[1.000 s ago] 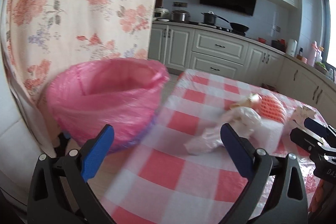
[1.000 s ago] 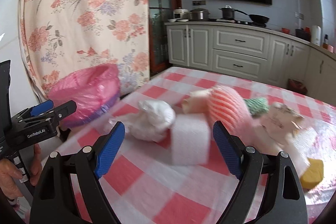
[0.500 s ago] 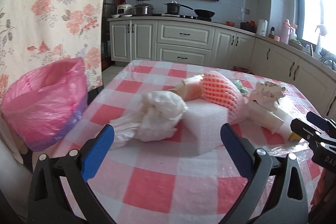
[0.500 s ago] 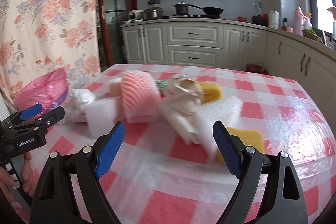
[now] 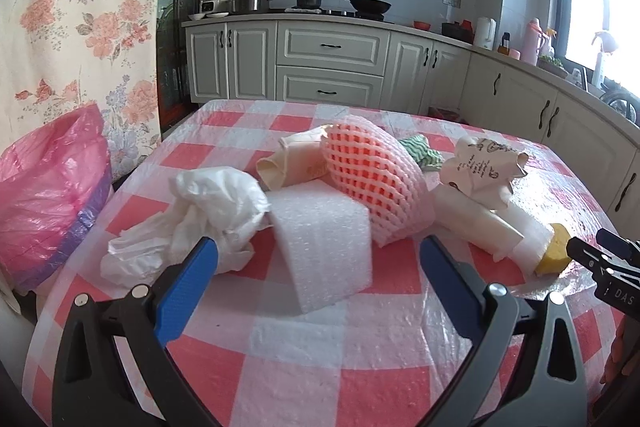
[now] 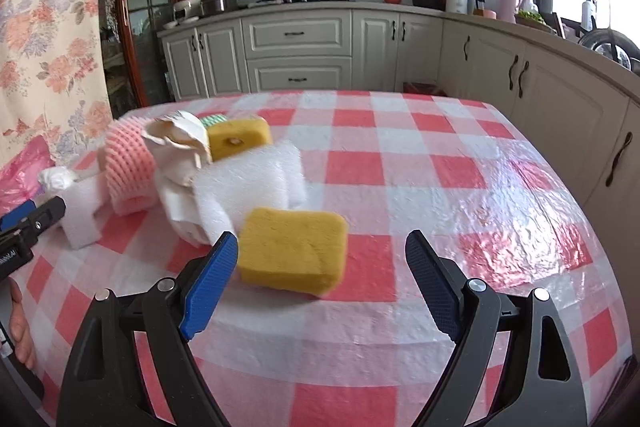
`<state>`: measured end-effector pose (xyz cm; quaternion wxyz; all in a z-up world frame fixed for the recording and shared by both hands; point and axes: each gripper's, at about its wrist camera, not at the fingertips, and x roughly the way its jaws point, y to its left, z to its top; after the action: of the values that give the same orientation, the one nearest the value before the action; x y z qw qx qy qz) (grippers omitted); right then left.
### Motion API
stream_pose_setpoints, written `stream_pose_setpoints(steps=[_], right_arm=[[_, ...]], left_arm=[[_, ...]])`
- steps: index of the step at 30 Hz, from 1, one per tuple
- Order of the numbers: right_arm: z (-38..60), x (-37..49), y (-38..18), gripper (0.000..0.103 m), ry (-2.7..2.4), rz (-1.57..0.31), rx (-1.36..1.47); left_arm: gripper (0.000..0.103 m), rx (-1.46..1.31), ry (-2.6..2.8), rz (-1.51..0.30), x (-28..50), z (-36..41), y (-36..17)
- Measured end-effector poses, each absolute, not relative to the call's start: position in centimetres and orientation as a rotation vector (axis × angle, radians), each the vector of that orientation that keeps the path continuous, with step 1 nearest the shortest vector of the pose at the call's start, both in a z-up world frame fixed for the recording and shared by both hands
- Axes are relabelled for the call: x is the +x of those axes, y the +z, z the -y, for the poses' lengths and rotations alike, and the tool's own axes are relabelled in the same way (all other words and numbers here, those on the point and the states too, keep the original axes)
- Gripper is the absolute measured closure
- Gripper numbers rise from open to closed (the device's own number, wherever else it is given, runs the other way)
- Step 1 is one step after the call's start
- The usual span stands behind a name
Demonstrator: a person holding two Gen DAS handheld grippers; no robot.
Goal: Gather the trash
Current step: 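Return to the table and grasp the yellow sponge with the right gripper while the left grasps a foam block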
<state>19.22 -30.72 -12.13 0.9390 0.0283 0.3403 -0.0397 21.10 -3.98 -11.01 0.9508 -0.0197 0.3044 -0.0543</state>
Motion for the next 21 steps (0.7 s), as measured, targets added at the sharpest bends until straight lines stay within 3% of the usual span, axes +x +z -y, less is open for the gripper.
stream_pose_setpoints(steps=[21], right_arm=[[30.1,22.5,-13.8,0.022,0.039,-0.814,0.073]], left_arm=[[0.008,-0.011,-0.098,-0.718,24.2,5.6,-12.3]])
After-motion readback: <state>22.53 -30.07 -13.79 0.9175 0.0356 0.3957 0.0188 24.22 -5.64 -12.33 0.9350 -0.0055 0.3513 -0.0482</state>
